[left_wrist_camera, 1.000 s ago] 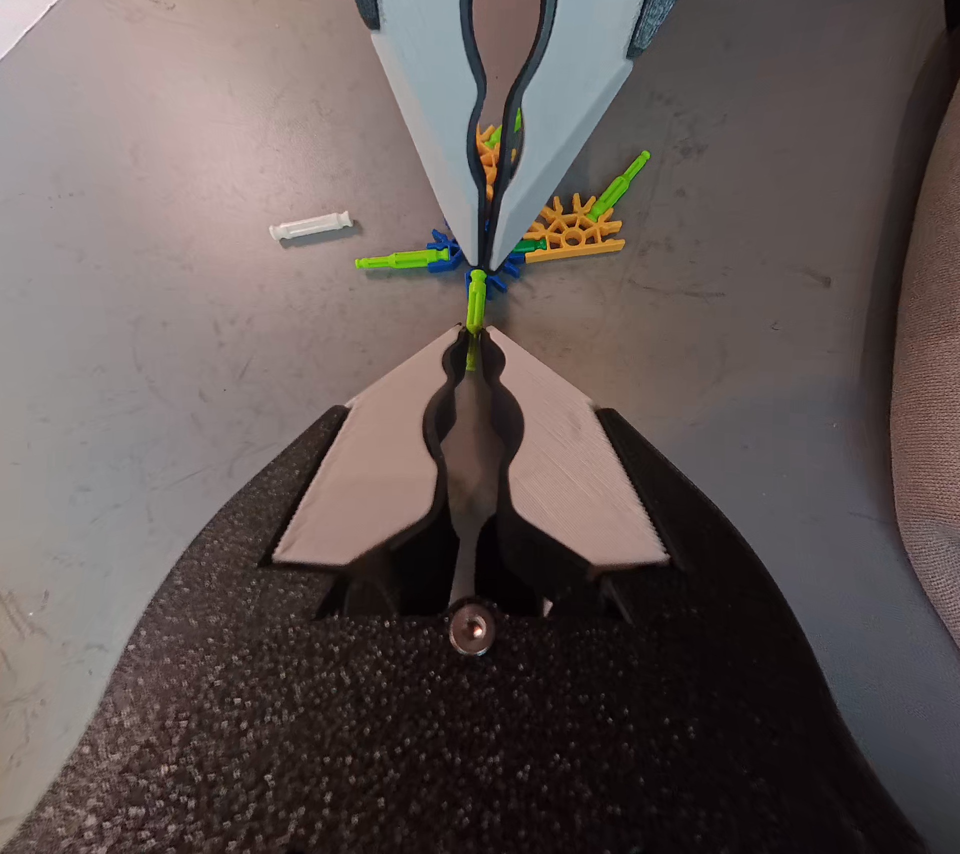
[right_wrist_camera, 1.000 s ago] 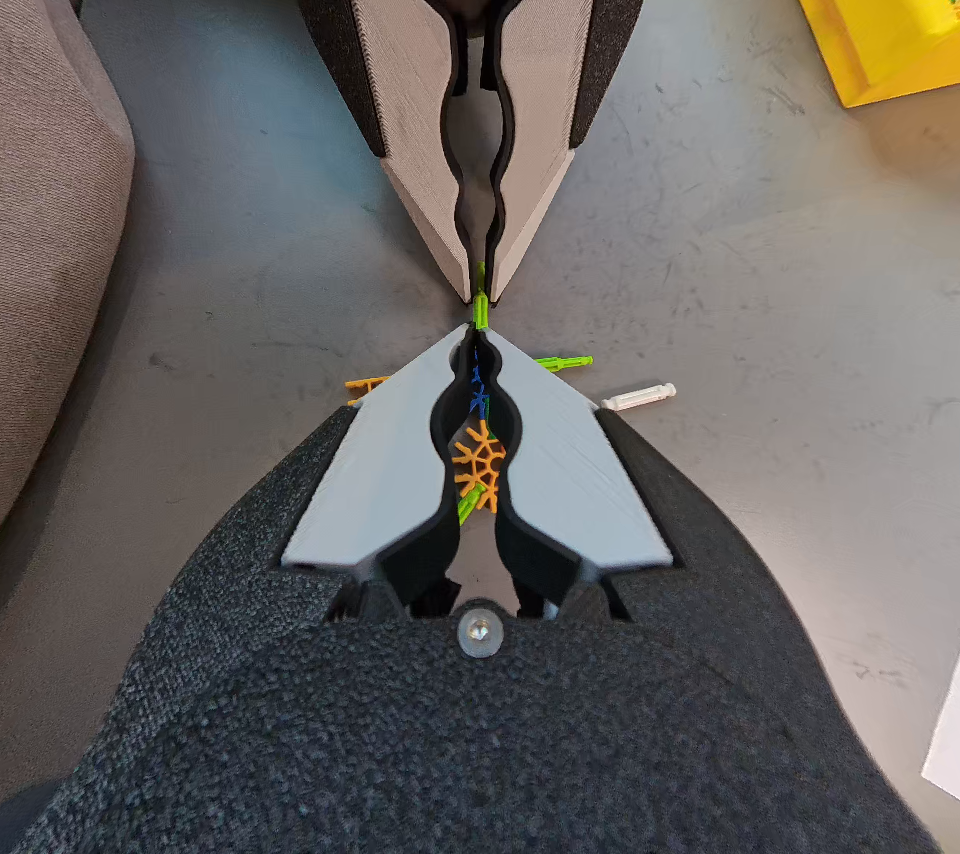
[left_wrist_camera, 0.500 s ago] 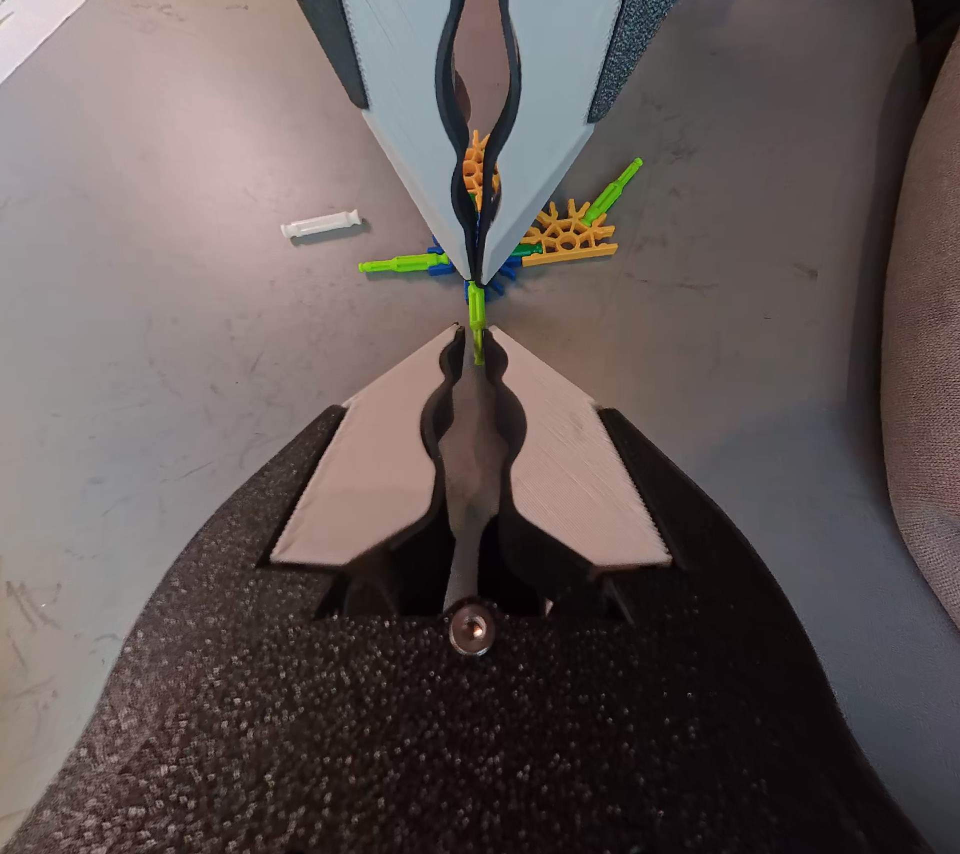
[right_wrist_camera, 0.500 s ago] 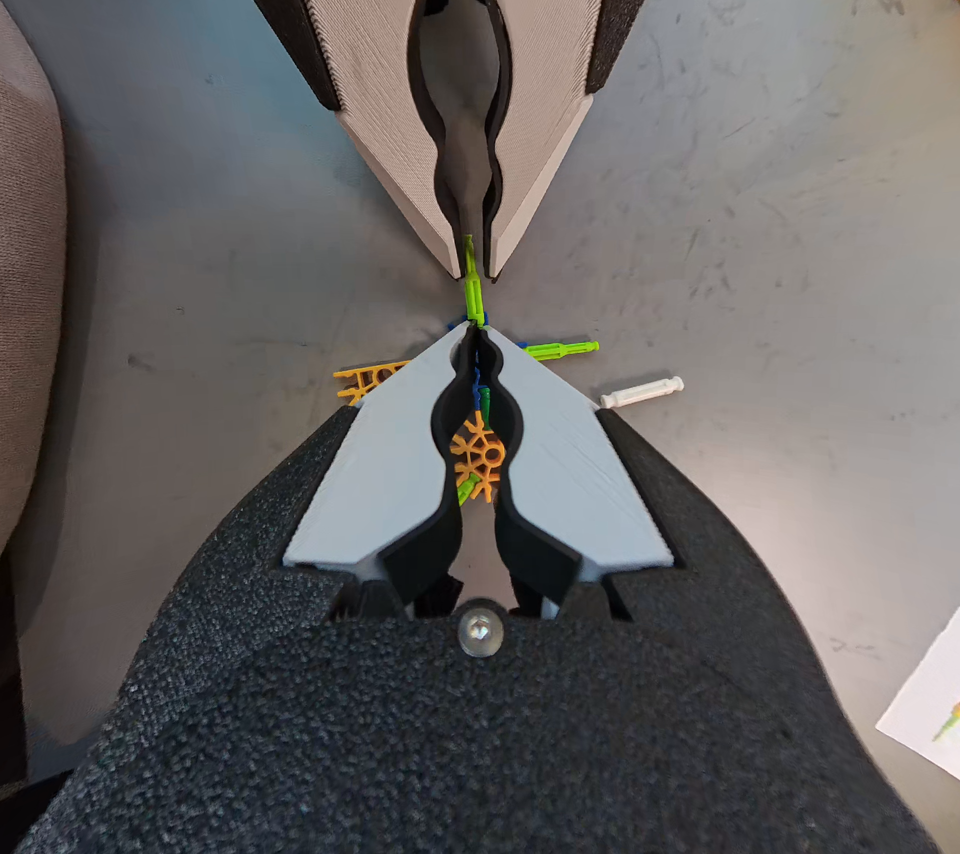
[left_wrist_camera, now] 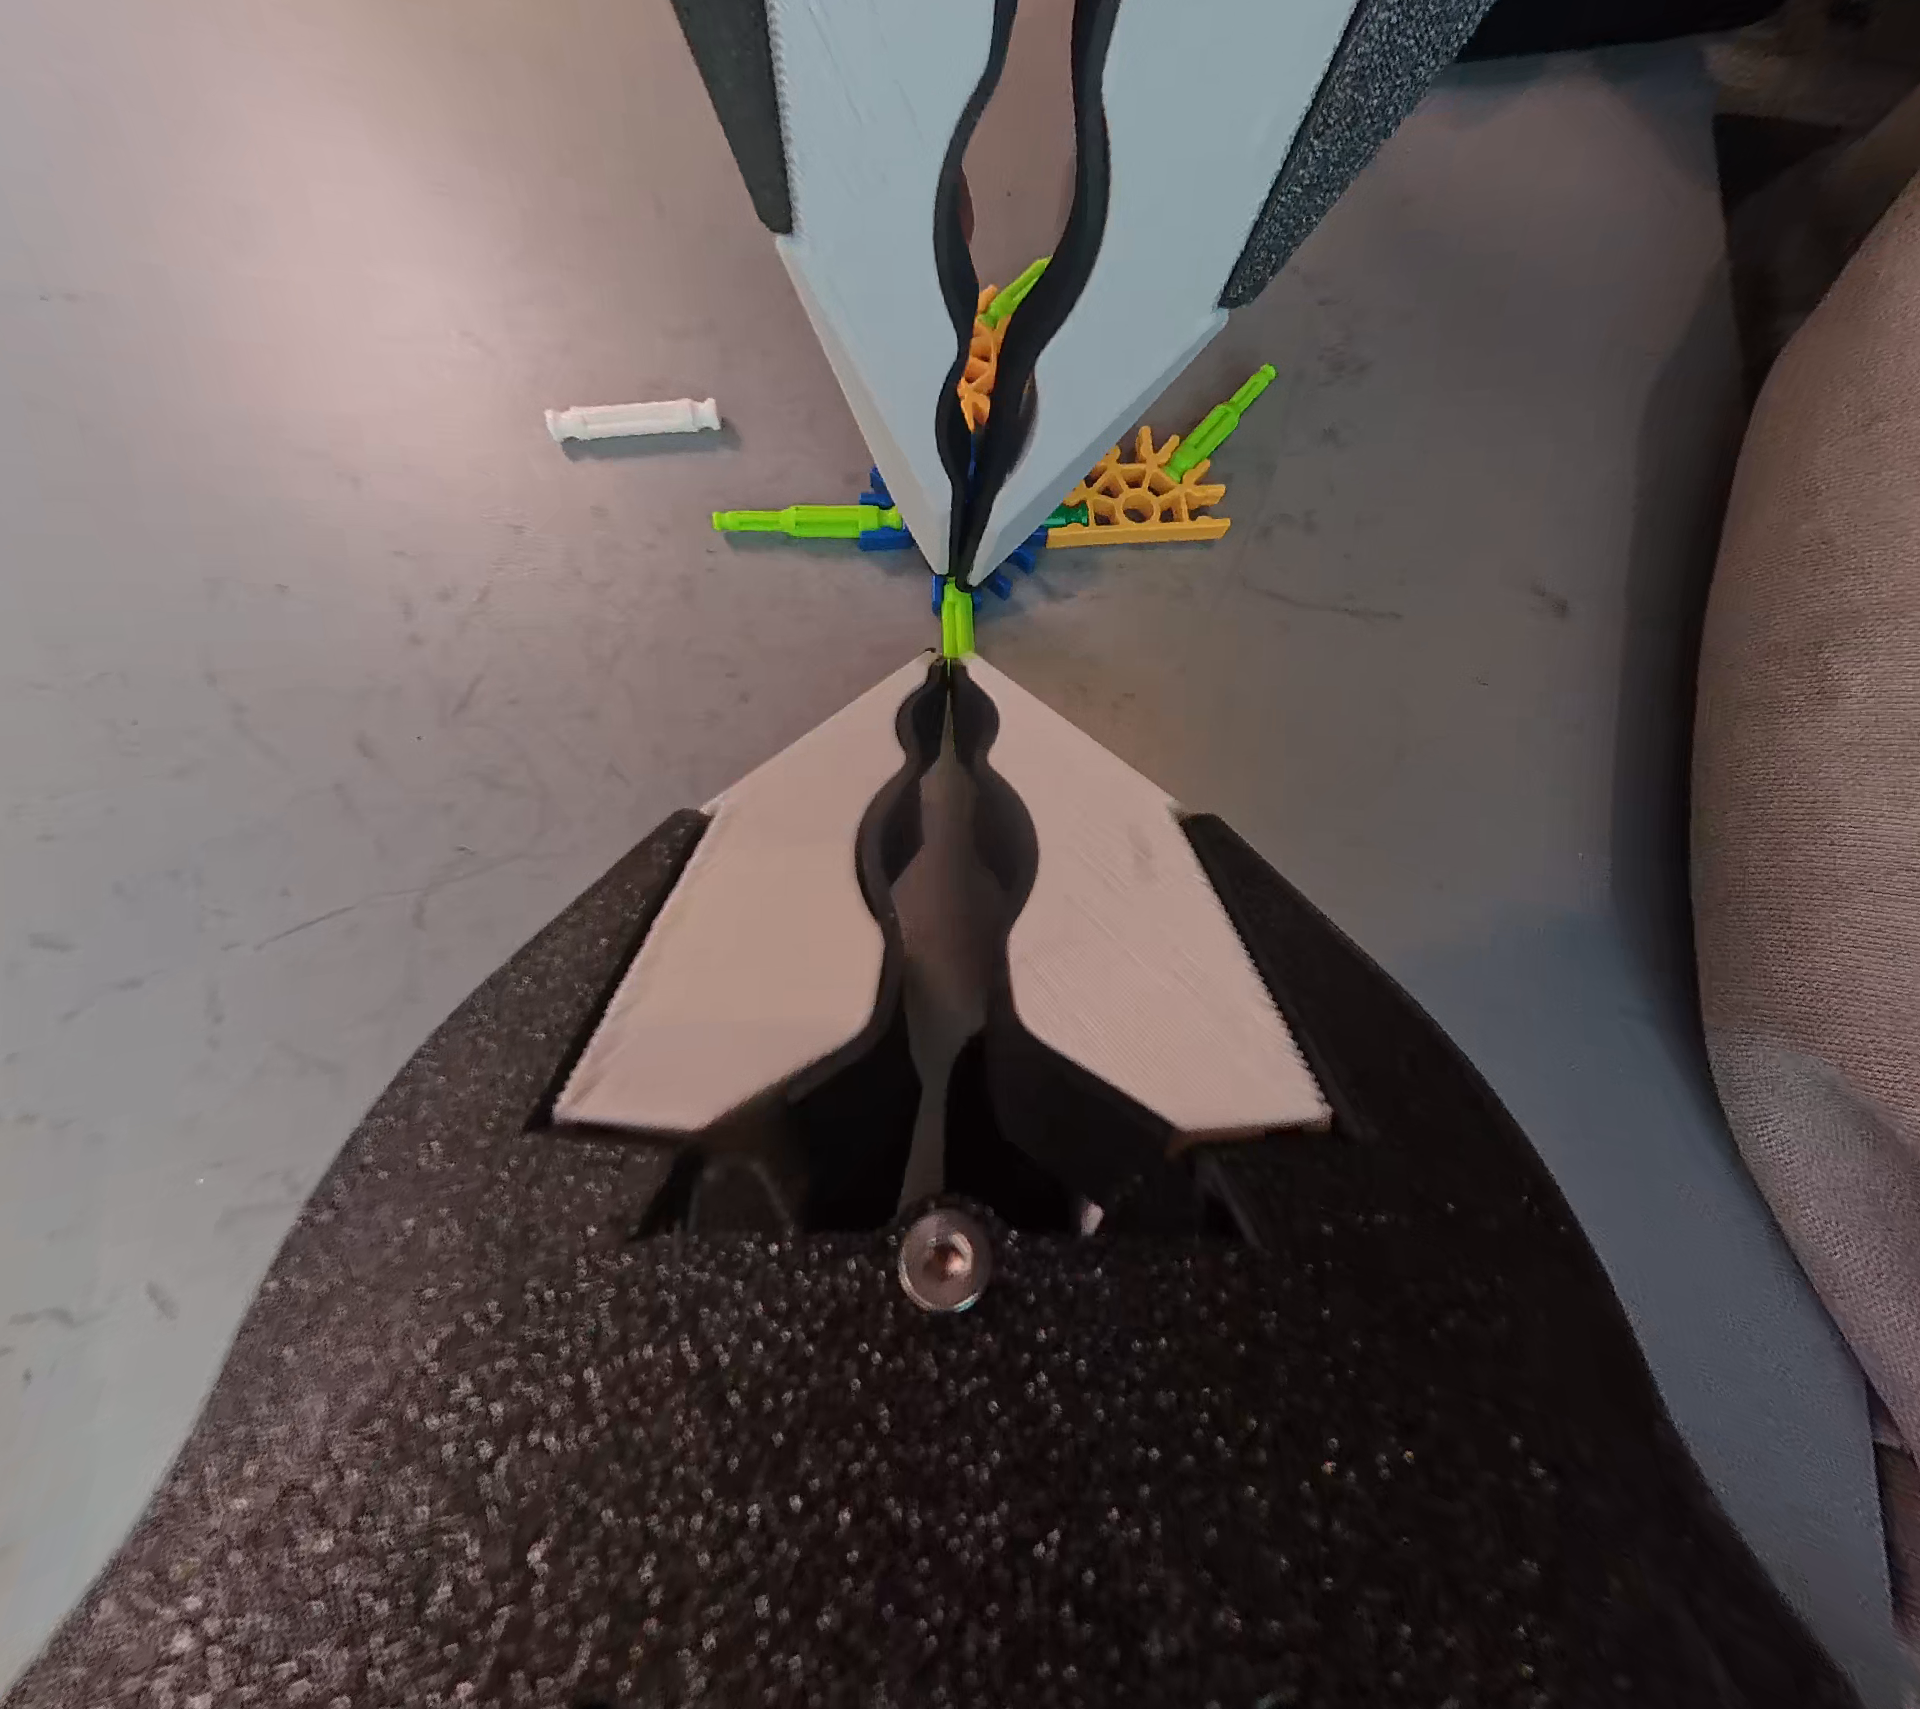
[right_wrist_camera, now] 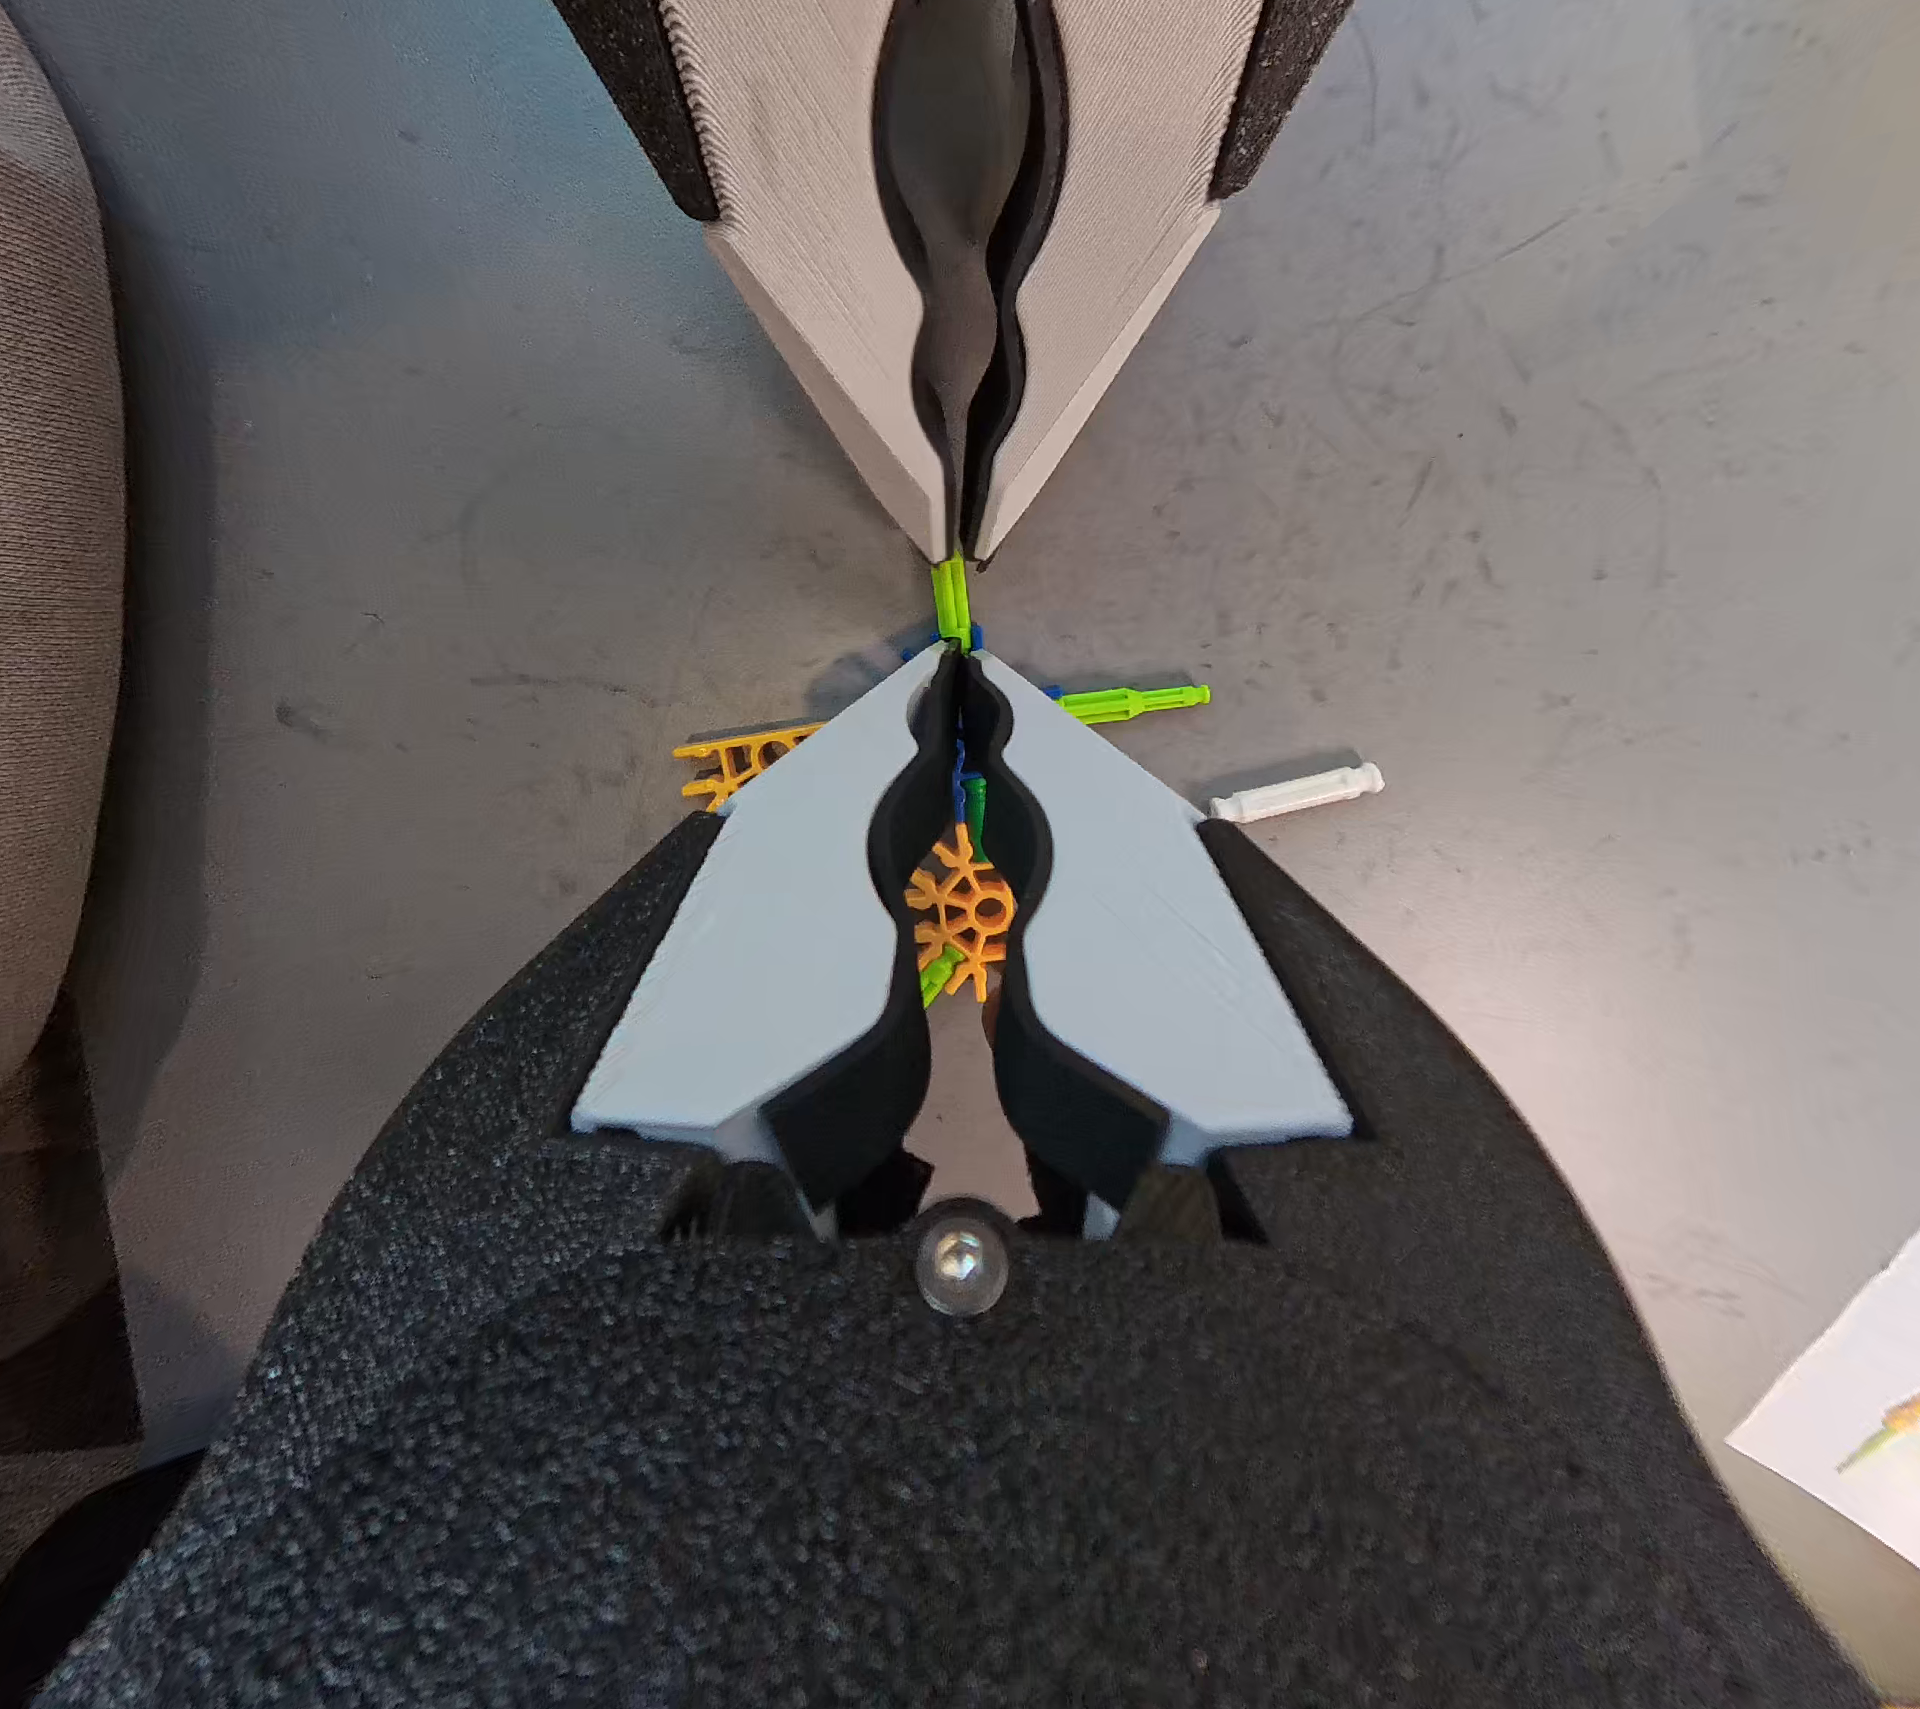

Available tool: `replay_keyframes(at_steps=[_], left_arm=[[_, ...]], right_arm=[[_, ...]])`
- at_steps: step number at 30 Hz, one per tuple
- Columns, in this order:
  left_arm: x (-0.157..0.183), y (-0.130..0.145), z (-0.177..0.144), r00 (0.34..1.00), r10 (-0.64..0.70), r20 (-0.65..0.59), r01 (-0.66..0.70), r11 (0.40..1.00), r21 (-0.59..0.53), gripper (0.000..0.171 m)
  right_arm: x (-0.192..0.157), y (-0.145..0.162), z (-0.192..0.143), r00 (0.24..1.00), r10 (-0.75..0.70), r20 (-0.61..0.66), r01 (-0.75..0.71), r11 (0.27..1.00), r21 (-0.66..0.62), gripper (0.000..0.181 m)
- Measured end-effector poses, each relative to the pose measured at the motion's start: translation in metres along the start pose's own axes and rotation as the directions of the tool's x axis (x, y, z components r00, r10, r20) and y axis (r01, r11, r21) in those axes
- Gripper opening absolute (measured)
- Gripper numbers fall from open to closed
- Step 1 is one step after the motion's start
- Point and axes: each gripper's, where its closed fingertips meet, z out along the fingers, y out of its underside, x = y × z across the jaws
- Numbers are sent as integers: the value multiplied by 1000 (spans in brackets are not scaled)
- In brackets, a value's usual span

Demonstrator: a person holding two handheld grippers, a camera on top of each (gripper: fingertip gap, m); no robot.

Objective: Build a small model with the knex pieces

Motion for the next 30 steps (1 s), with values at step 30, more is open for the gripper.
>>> replay_keyframes(at_steps=[30], left_arm=[[8,6,-10,996,30,-79,-31,999,-17,15]], right_arm=[[15,45,-15,993,74,-90,-54,976,211,3]])
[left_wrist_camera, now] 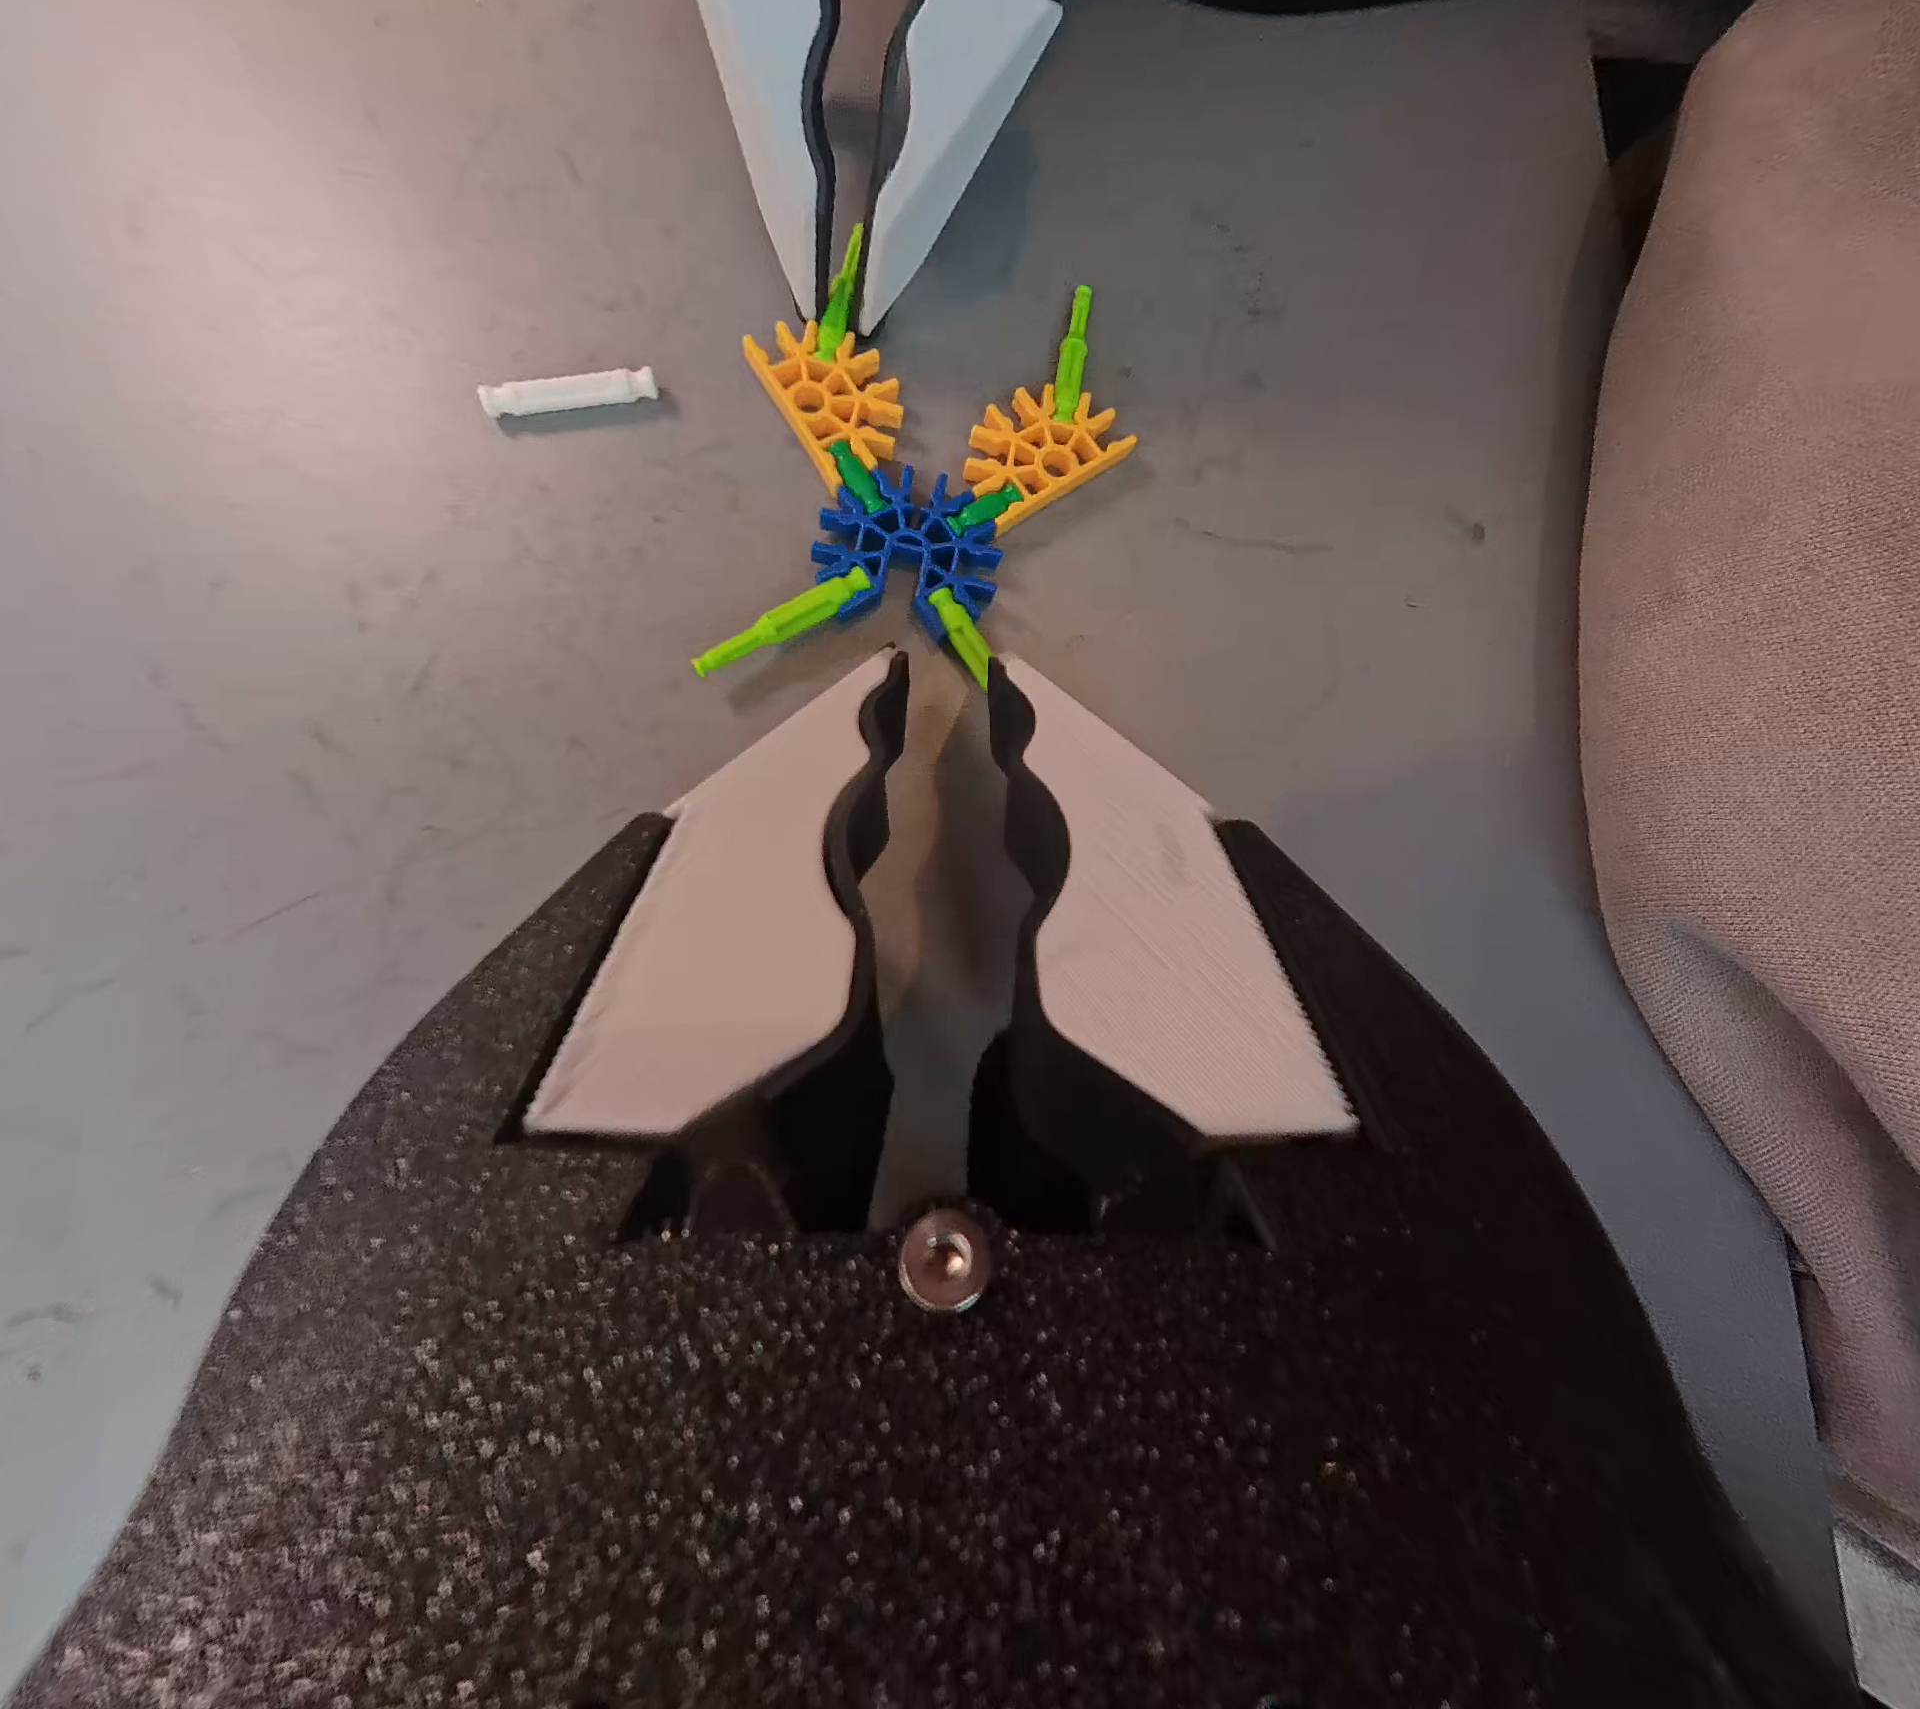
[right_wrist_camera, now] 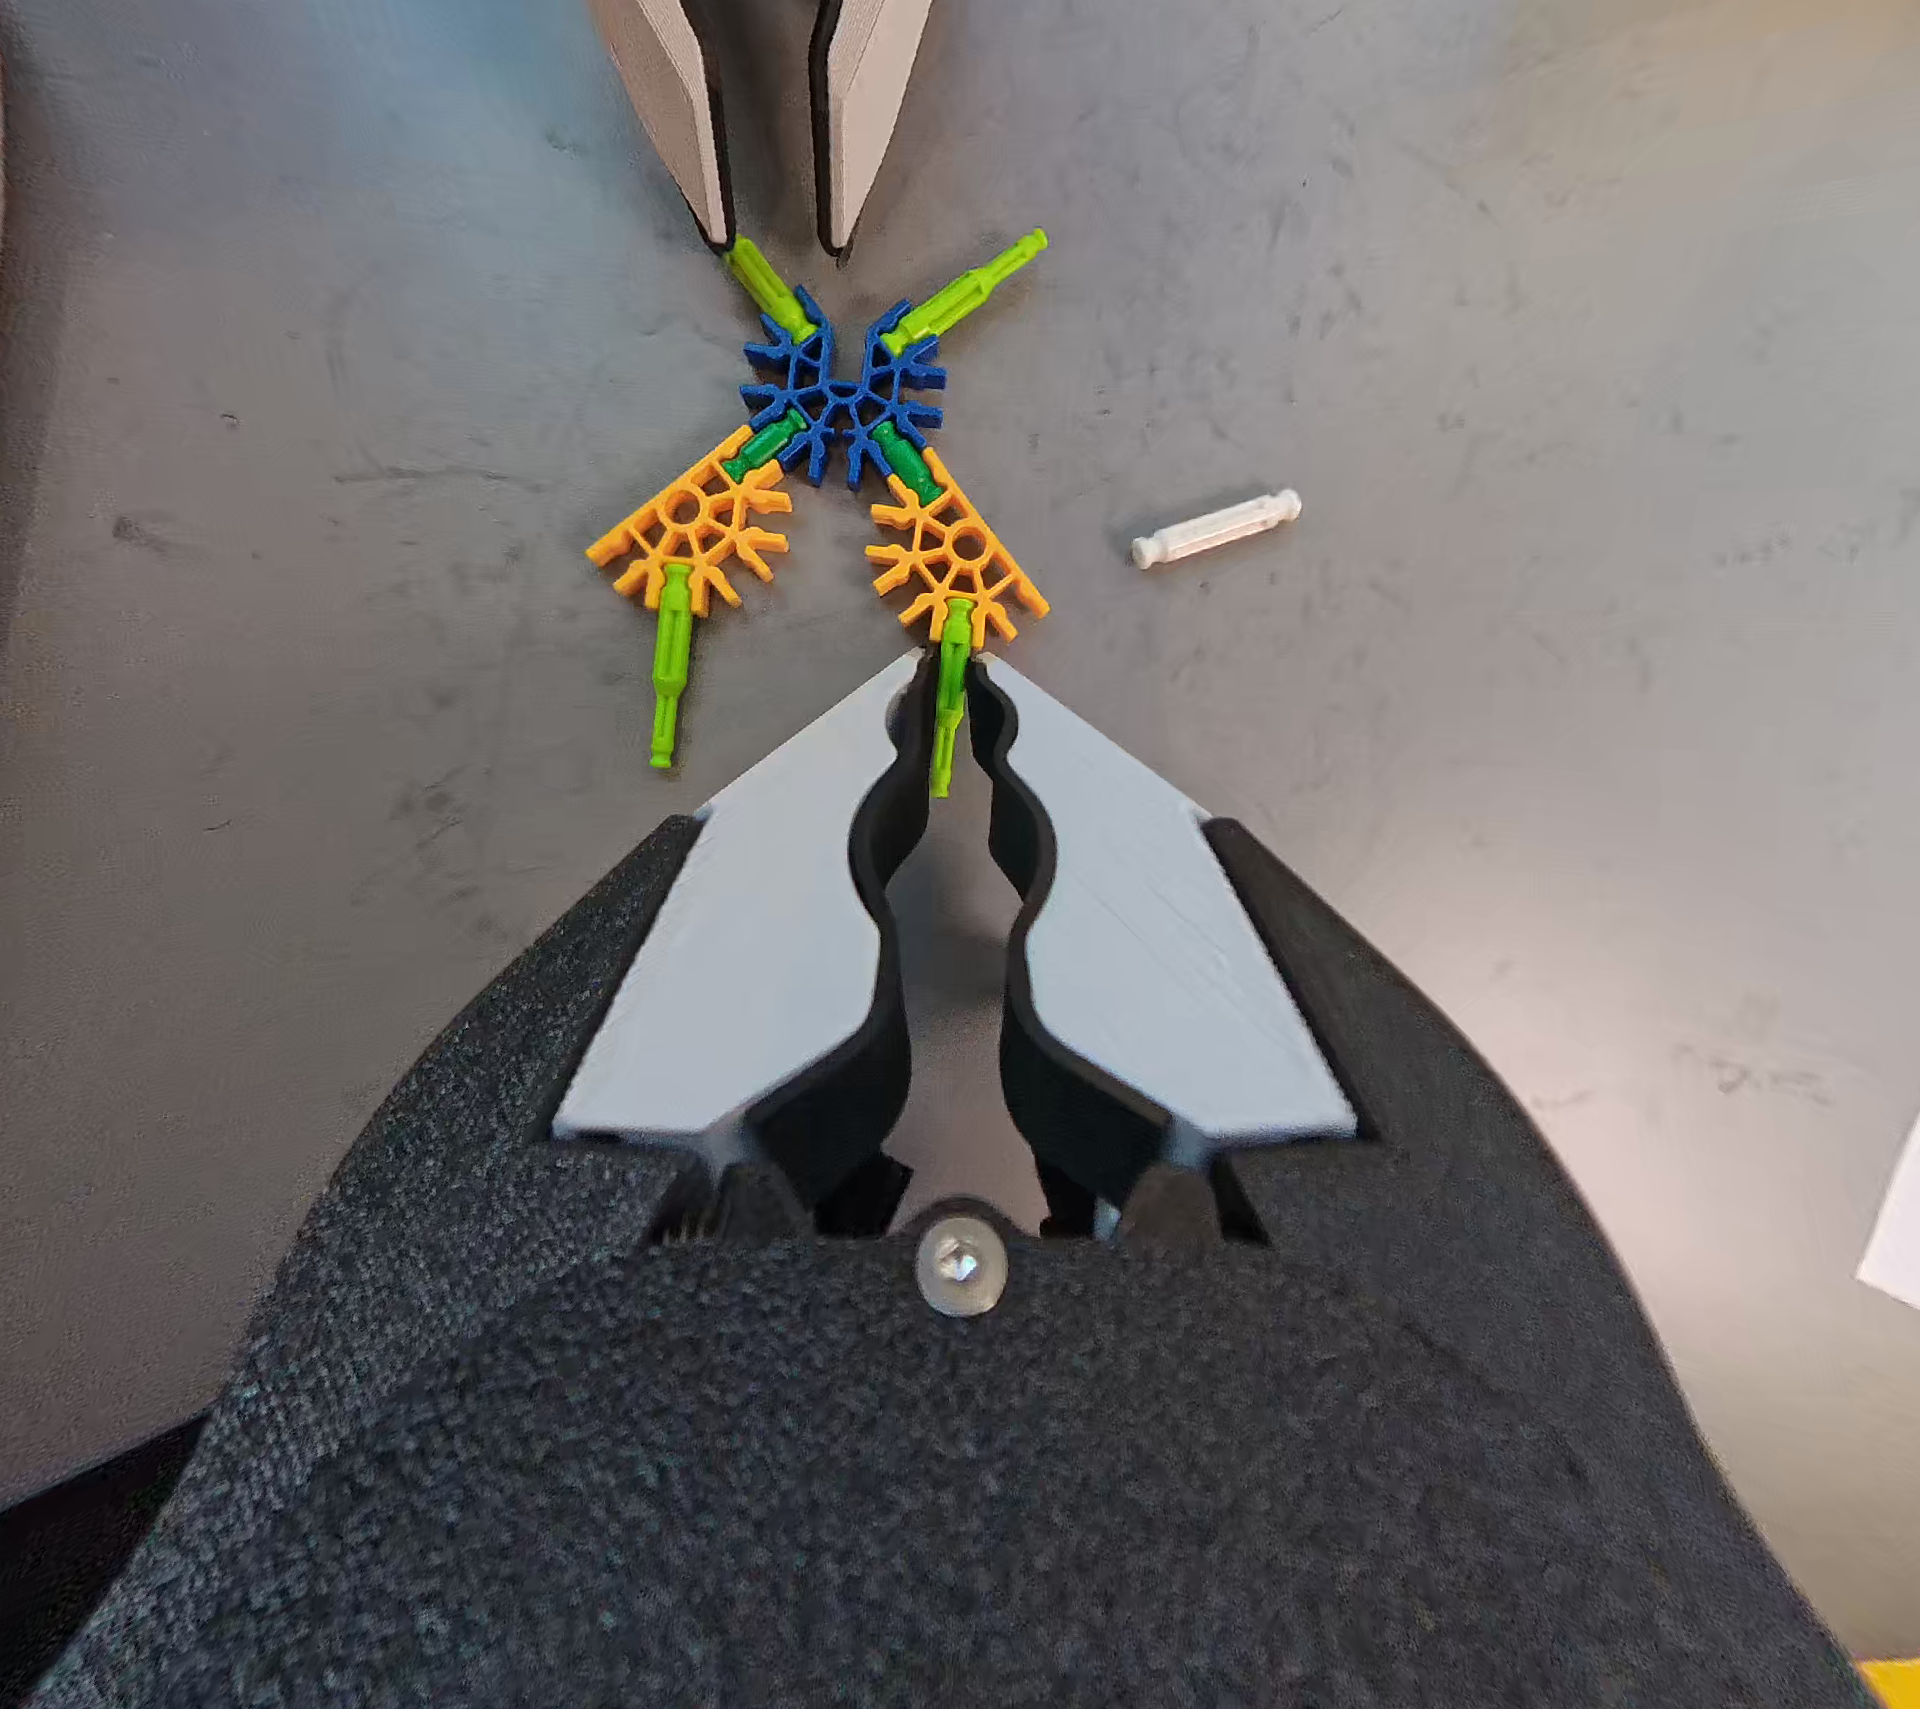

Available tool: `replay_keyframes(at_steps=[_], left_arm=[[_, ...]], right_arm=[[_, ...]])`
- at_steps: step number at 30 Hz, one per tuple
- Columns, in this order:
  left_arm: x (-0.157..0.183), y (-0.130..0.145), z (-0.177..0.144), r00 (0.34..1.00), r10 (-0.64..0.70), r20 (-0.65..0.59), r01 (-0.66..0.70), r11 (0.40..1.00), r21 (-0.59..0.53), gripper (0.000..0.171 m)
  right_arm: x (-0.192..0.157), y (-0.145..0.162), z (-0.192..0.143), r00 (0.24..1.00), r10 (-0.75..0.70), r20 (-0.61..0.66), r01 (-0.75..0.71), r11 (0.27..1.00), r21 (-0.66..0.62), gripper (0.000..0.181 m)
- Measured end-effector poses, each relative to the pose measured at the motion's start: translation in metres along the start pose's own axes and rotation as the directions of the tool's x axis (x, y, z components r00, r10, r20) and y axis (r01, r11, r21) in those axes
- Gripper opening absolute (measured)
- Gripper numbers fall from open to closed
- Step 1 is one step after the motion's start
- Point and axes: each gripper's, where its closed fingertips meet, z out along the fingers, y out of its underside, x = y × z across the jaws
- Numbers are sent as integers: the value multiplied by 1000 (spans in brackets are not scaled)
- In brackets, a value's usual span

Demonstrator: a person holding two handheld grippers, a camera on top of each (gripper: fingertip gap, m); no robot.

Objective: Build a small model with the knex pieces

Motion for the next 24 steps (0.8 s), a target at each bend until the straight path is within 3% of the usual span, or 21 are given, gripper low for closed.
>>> replay_keyframes(at_steps=[4,10,20,24], left_arm=[[-13,-7,-16,999,-29,33,26,997,70,15],[-52,-4,-26,974,-49,219,27,994,101,22],[-49,2,-14,978,-12,206,-3,997,75,29],[-47,3,-10,979,-2,204,-11,998,63,18]], right_arm=[[9,-10,7,999,-41,-20,42,998,41,3],[17,-15,7,995,-31,-91,43,989,143,13],[18,-4,-4,996,21,-83,-5,982,186,18],[18,-4,-3,995,8,-94,9,984,178,18]])
